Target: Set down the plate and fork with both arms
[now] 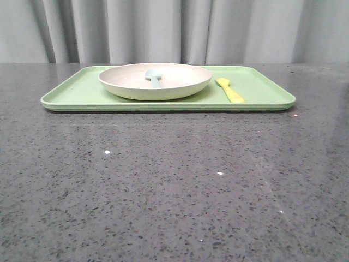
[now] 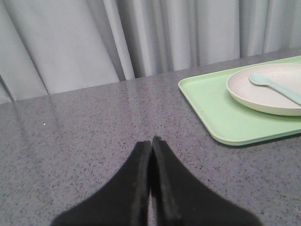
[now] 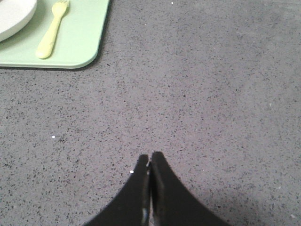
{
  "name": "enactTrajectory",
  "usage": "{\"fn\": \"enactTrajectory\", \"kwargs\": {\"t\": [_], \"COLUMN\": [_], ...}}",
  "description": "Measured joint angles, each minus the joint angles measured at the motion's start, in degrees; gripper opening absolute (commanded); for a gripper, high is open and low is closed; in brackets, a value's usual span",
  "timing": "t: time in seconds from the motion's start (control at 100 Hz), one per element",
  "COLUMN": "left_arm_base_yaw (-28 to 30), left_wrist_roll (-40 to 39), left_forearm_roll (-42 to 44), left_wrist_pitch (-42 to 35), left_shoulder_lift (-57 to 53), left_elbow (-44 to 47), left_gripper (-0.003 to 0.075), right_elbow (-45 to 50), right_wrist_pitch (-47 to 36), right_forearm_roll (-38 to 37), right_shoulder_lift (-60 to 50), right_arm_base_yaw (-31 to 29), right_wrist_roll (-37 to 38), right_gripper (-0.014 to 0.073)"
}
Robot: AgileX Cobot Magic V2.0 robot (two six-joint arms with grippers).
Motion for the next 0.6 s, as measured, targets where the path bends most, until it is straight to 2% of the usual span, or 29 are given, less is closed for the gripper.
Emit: {"fn": "enactTrajectory", "kwargs": {"t": [0.12,0.34,0.6], "left_arm_base_yaw": [0.00,0.00,0.00], "left_wrist_roll": [-4.18,-5.43,-7.24], "left_forearm_roll": [2.62,3.46,3.74], "left_wrist_pitch": [-0.30,-0.53,-2.07], "left_shoulder_lift": [-5.60,-13.46,-14.11], "left_elbow": [4.51,9.44,11.59], "left_gripper": [-0.0020,-0.0020,-0.0020], "right_elbow": [0.00,0.00,0.00], "right_wrist_pitch": [0.00,0.00,0.00], "right_forearm_roll": [-0.10,-0.10,-0.10], "right_shoulder_lift": [0.00,0.00,0.00], "right_arm_base_yaw": [0.00,0.00,0.00], "right_wrist_roll": [0.00,0.00,0.00], "right_gripper": [-0.0119,-0.0119,-0.0119]}}
